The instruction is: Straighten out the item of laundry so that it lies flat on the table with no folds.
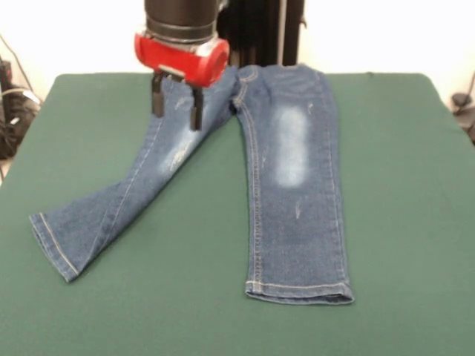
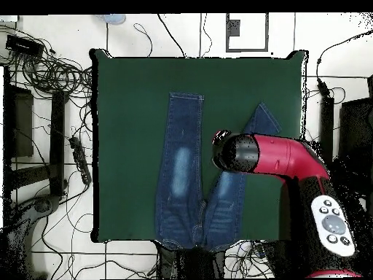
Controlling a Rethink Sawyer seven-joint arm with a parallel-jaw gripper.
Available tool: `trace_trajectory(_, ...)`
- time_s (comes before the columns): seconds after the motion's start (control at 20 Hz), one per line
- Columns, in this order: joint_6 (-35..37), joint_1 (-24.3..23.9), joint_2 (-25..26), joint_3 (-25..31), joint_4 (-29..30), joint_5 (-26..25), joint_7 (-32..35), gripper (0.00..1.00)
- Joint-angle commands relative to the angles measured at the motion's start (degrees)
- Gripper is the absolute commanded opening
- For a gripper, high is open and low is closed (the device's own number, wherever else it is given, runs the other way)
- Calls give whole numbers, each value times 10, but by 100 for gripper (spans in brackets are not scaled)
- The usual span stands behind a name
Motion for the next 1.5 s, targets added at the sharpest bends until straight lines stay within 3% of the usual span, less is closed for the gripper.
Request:
trace_trajectory(0.05,129,10,78,67,-152,33,-37,100)
trace_trajectory(0.25,152,4,82,71,-174,34,-44,100)
trace_trajectory(1.5,141,-8,78,78,-154,56,-55,100)
